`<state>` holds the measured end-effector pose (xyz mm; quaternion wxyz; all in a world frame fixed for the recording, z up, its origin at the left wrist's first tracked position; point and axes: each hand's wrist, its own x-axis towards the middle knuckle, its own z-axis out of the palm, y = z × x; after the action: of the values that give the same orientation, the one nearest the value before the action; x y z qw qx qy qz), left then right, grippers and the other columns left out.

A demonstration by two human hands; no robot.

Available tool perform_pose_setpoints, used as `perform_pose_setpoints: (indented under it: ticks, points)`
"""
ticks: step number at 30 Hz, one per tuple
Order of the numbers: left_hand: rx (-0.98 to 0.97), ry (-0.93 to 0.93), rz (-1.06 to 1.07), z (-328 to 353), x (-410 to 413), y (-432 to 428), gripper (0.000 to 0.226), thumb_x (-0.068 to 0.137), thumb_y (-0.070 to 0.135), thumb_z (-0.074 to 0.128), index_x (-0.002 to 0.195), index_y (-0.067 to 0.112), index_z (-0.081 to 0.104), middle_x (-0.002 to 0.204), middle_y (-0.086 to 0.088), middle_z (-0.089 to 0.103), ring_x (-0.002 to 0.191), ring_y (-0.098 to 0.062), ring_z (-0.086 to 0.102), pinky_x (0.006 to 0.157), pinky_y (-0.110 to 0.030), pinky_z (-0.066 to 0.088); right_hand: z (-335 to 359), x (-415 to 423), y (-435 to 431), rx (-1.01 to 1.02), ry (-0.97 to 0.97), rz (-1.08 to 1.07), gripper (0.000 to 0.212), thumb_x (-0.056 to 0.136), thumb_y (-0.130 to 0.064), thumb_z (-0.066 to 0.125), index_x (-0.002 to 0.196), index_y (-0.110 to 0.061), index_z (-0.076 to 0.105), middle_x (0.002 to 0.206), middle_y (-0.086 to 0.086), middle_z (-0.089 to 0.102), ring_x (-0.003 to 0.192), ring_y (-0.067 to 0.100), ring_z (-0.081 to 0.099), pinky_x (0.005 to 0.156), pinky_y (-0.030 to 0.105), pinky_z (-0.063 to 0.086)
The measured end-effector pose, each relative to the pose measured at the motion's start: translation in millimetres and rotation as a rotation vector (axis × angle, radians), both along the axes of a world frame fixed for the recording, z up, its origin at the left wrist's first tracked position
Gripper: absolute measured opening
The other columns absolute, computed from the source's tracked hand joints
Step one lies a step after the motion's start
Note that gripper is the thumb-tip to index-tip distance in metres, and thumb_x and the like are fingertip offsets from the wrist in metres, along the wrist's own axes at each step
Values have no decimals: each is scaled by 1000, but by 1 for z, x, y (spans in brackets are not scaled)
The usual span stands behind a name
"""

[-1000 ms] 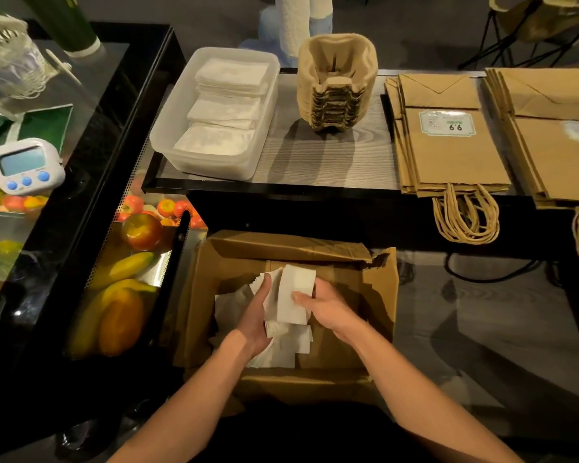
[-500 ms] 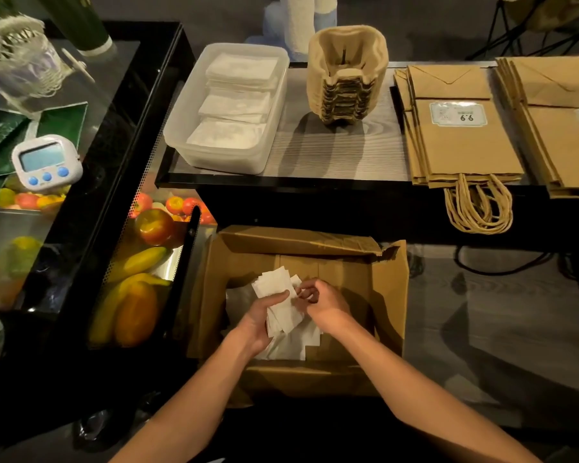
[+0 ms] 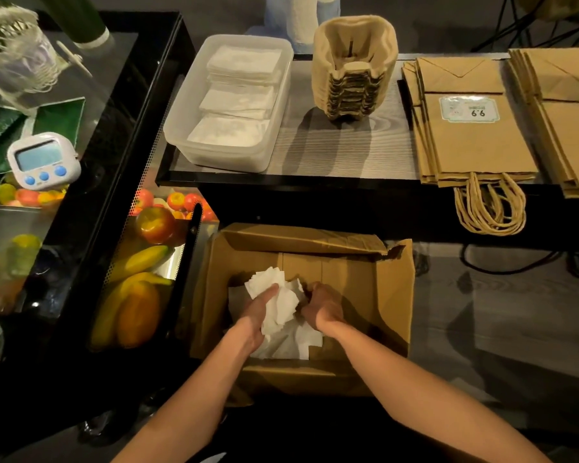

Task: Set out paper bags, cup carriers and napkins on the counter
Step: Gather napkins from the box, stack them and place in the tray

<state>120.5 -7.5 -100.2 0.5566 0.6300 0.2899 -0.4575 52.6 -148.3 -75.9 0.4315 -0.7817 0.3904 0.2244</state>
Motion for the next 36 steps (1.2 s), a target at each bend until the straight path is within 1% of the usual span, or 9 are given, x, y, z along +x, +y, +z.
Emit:
perform_pose_setpoints:
  ticks: [3, 7, 12, 14, 19, 23, 29, 31, 36]
  points:
    - [12, -30, 3, 35, -2, -6, 55, 81, 44, 79, 126, 16, 63, 119, -16, 70, 112, -38, 64, 107, -52, 48, -2, -1, 3, 57, -71, -86, 19, 98, -35, 64, 112, -23, 64, 121, 2, 66, 104, 21, 62, 88, 32, 54]
    - [-29, 6, 13, 46, -3, -6, 26, 93, 20, 66, 117, 11, 69, 113, -19, 71, 105, -38, 65, 92, -46, 53, 1, -13, -9, 58, -140, -92, 25, 101, -34, 59, 124, -25, 55, 125, 1, 61, 109, 24, 62, 85, 35, 55]
    - [-56, 22, 17, 42, -4, -10, 36, 93, 27, 68, 125, 10, 69, 112, -18, 74, 105, -37, 68, 100, -48, 52, 10, -21, -37, 119, -170, -203, 25, 102, -30, 59, 126, -23, 58, 118, -3, 63, 96, 11, 61, 72, 26, 55]
    - [-100, 5, 4, 44, -7, -15, 33, 96, 32, 65, 122, 11, 68, 106, -14, 76, 98, -32, 70, 91, -43, 55, 14, -25, -44, 196, -216, -313, 24, 102, -28, 59, 126, -21, 59, 122, -1, 64, 94, 7, 60, 67, 21, 51]
    - [-174, -94, -63, 42, -17, -27, 57, 92, 67, 57, 137, 33, 61, 127, -3, 72, 122, -30, 64, 114, -53, 40, 27, -34, -52, 544, -316, -753, 60, 94, -25, 72, 148, -22, 46, 141, 1, 53, 134, 24, 48, 113, 43, 39]
    - [-287, -15, 63, 48, -21, -33, 67, 96, 71, 41, 134, 22, 64, 130, -15, 69, 126, -38, 61, 116, -51, 40, 39, -34, -42, 749, -344, -858, 69, 89, -19, 76, 149, -15, 42, 135, 8, 60, 120, 22, 59, 100, 36, 47]
    - [-260, -46, -70, 51, -26, -34, 53, 87, 38, 77, 130, 10, 66, 121, -18, 73, 119, -37, 66, 112, -51, 44, 41, -37, -27, 425, -231, -485, 66, 96, -35, 68, 153, -24, 35, 157, 4, 38, 136, 23, 43, 107, 39, 42]
    - [-210, -40, -91, 50, -26, -34, 44, 90, 29, 75, 128, 8, 67, 116, -18, 75, 116, -38, 67, 108, -50, 48, 40, -36, -29, 267, -254, -309, 63, 93, -32, 72, 146, -32, 37, 150, 1, 45, 130, 21, 50, 103, 39, 51]
    - [-160, -95, -140, 43, -25, -31, 62, 73, 47, 87, 126, 22, 66, 123, -8, 72, 122, -30, 62, 114, -55, 41, 42, -28, -41, 63, -310, -27, 63, 88, -28, 78, 140, -41, 45, 137, -8, 52, 122, 14, 53, 90, 31, 57]
